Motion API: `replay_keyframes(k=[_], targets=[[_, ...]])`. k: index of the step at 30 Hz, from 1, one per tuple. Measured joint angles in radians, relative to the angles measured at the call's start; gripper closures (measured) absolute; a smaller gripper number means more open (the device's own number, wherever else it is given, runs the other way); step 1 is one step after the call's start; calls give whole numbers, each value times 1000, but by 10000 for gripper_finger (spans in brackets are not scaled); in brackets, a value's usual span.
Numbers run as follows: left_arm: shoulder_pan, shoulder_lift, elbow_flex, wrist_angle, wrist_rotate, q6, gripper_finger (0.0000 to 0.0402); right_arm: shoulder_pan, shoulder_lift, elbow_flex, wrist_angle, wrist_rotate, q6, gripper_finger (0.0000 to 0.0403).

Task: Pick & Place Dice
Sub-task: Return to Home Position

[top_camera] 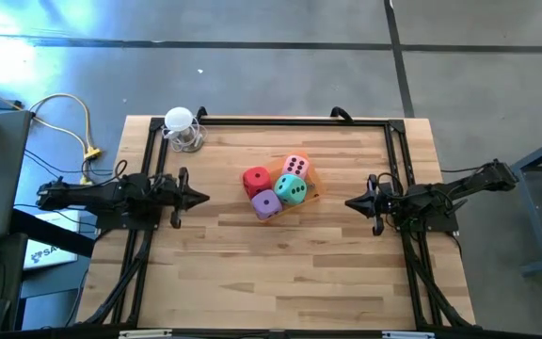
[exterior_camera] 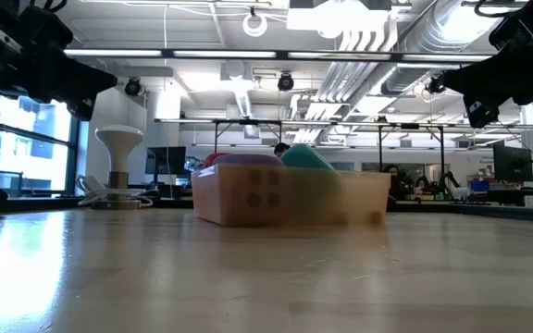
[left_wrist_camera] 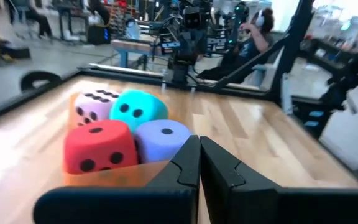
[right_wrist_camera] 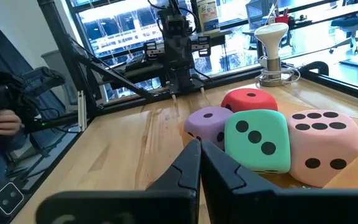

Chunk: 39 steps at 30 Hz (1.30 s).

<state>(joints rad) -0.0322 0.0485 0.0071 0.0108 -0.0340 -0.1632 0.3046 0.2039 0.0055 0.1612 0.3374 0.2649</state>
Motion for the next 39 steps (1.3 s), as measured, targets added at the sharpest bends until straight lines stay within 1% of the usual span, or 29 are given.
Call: replay_keyframes(k=[3,5,10,39], targets=[[12,1,0,0,-9,78,401,0,0,0,0,0,0,401],[17,1,0,0,-10,99,401,0,0,0,0,0,0,401],[17,1,0,1,-10,80,401,0,0,0,0,0,0,401],[16,1,0,1,-13,86,401,0,0,0,0,0,0,401]])
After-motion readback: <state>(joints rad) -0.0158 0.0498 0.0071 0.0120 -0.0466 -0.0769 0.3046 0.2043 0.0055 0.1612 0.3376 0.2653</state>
